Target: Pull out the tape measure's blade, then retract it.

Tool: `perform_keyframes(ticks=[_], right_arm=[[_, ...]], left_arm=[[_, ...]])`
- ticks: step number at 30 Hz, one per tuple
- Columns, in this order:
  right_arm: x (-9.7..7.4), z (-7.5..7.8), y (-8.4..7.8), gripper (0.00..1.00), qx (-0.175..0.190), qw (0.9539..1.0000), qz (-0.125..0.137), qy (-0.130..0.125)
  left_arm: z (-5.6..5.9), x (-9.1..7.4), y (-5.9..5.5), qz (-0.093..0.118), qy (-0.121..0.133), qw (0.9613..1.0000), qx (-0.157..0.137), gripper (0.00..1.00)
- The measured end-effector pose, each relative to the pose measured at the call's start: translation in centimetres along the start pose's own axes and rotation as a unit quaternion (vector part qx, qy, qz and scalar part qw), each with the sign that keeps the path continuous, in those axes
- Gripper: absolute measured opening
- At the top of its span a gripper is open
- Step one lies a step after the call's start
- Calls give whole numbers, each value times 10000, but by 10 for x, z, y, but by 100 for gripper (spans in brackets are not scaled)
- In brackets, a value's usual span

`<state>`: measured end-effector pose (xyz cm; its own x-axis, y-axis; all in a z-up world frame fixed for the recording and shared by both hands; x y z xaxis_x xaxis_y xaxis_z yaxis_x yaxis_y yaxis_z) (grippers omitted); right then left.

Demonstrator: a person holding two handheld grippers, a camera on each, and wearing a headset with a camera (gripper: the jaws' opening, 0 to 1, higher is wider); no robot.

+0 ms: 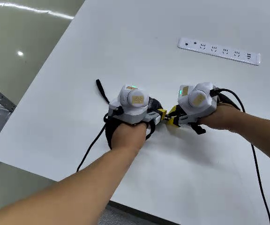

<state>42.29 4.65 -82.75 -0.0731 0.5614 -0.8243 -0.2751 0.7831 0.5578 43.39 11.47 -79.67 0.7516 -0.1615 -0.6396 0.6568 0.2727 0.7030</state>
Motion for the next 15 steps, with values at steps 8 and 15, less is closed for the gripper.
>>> perform_keyframes(ticks=[8, 15], right_arm=[[2, 0, 3, 11, -35, 10000, -8, -4], [4, 1, 5, 11, -30, 10000, -4, 2]], left_arm=[[0, 1, 0, 2, -2, 10000, -2, 59], [0, 1, -1, 1, -3, 10000, -5, 59]])
Point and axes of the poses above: the centre of the closed fingertips' face, and the gripper's own axes: x roughly forward along the fingers, z roughly to its right, y roughly out of its top, the point moved 1 cm from there along -x, roughly backward along the fingers, and after that the axes turned 10 degrees about -x, right-handed, at the moved point
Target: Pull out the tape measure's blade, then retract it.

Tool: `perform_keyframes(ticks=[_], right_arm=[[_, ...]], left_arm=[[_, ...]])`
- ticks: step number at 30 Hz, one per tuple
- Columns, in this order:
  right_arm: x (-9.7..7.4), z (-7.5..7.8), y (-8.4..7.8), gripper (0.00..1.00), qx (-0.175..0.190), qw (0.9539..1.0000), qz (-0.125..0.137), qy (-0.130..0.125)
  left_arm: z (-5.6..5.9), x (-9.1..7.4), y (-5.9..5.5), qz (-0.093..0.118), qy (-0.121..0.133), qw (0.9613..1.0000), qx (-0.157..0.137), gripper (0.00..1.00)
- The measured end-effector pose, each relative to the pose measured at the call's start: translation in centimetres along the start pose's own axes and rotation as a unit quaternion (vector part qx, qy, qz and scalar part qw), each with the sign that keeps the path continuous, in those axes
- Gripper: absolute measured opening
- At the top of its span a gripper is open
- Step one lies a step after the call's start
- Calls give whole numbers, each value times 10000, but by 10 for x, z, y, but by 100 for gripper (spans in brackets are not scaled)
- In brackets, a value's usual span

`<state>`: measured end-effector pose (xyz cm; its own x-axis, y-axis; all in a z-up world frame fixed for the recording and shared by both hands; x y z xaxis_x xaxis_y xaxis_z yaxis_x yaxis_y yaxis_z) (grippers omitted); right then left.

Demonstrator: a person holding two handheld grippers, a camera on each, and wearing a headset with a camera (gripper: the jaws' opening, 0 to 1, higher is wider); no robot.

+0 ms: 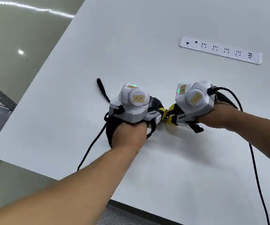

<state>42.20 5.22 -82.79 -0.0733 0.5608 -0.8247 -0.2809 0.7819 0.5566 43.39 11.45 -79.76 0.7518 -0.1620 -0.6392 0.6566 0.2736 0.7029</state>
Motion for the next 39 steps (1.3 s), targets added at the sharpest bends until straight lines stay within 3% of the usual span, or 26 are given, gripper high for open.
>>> perform_keyframes(ticks=[39], right_arm=[[6, 2, 4, 12, -73, 9999, -30, -89]], left_arm=[[-1, 0, 0, 18, 17, 10000, 6, 60]])
Point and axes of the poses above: the centre of the closed fingertips' face, and the gripper's own axes: x roughly forward along the fingers, z roughly to its right, y roughly out of its top, the point moved 1 cm from there along -x, roughly backward along the fingers, and after that the axes turned 10 degrees about -x, right-handed, at the moved point
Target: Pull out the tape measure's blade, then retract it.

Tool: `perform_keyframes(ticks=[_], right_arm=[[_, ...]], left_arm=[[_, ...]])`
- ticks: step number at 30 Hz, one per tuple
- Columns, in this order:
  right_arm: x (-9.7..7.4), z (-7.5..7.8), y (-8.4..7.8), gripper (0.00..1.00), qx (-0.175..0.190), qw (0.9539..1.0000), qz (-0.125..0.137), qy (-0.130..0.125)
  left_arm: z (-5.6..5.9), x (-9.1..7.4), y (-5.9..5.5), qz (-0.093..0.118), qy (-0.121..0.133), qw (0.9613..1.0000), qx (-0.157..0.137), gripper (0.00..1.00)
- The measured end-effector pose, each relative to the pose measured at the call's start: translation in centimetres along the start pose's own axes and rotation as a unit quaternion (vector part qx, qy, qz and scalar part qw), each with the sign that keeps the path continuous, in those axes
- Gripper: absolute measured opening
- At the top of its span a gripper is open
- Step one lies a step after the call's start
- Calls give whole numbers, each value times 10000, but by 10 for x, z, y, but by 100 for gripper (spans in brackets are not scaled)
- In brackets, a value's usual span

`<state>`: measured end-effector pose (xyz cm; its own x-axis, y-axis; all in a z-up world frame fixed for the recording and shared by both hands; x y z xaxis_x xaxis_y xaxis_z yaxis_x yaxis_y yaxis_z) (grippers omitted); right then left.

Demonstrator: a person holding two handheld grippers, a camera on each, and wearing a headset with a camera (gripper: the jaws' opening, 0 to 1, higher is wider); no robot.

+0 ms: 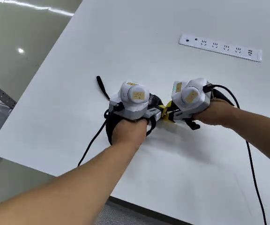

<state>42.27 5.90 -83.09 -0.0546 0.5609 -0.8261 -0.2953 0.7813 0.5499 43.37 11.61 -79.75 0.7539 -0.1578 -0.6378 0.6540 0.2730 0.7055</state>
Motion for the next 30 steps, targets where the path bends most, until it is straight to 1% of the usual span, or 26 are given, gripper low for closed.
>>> perform_keyframes(ticks=[2, 6, 10, 13, 15, 17, 21, 23, 24, 27, 28, 30], right_arm=[[0, -1, 0, 12, 48, 10000, -1, -24], [0, -2, 1, 13, -38, 10000, 2, -74], [-2, -1, 2, 13, -1, 9999, 16, -136], [-2, 1, 1, 15, 47, 9997, 19, -220], [-2, 4, -1, 18, 96, 9994, 12, -320], [-3, 6, -2, 21, 134, 9992, 12, -372], [-6, 4, -5, 29, 235, 9988, -26, -428], [-9, 3, -4, 30, 338, 9983, 26, -476], [-11, 3, -5, 30, 390, 9979, 33, -514], [-18, 4, -3, 32, 672, 9954, 153, -668], [-20, 4, -2, 32, 718, 9948, 179, -697], [-25, 1, -3, 33, 805, 9936, 199, -769]], left_arm=[[0, 0, 0, 9, 15, 10000, -3, 61], [1, -1, 0, 46, 9, 10000, -9, 61], [2, 0, 1, 68, 13, 10000, 11, 62], [1, 1, 2, 115, -13, 9998, 130, 62], [2, 0, 1, 105, -21, 9997, 235, 62], [2, 0, 1, 110, -29, 9996, 241, 62], [4, -3, 2, 94, -96, 9994, 304, 63], [4, -5, 2, 77, -131, 9991, 393, 64], [4, -6, 2, 81, -143, 9991, 385, 65], [3, -10, 2, 56, -181, 9986, 493, 67], [4, -12, 2, 47, -228, 9984, 507, 67], [3, -15, 1, 10, -235, 9982, 552, 67]])
Point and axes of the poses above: the centre of the closed fingertips' face, and the gripper's own axes: x roughly forward along the fingers, z roughly to its right, y roughly out of its top, the point moved 1 cm from there along -x, roughly backward along the fingers, and after that the axes turned 10 degrees about -x, right-handed, at the moved point
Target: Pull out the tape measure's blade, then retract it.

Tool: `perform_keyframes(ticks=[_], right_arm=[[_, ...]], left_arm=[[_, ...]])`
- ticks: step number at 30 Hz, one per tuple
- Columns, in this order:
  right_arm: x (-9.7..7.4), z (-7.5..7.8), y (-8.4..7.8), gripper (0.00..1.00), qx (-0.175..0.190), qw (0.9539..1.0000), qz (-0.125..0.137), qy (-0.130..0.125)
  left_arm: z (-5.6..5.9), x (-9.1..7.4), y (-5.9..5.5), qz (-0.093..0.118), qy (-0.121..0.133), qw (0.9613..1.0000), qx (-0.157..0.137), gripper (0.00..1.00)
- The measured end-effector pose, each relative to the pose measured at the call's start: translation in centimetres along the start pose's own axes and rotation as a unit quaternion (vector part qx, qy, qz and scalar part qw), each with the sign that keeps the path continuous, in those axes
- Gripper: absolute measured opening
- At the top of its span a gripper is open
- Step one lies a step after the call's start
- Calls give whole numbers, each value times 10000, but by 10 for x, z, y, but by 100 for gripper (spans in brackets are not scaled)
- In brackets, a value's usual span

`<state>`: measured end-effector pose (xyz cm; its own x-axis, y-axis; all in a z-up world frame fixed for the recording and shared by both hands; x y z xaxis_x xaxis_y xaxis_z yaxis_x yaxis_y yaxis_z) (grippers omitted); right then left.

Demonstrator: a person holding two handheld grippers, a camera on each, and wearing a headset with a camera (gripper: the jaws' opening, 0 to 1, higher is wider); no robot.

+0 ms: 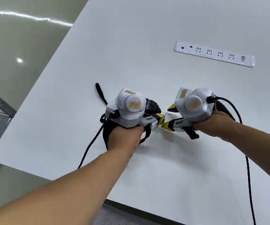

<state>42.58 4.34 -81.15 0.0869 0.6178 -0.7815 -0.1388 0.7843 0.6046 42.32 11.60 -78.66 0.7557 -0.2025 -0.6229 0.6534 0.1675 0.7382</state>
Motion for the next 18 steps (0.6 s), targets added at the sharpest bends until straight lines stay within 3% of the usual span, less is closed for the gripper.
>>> perform_keyframes(ticks=[7, 18], right_arm=[[-16, -4, -6, 40, 445, 9986, 92, -282], [-54, -15, -12, 47, 1085, 9910, 309, -720]], left_arm=[[-4, -14, -3, -69, -52, 9999, 108, 73], [-14, -39, -14, -190, -64, 9994, 271, 79]])
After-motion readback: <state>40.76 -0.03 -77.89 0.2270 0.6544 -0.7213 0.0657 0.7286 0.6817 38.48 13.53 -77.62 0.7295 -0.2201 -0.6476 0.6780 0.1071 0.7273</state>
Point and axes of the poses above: the centre of the closed fingertips' face, and the gripper's own axes: x roughly forward along the fingers, z roughly to its right, y roughly out of its top, the point moved 1 cm from there along -x, roughly backward along the fingers, and after that the axes turned 10 degrees about -x, right-handed, at the moved point
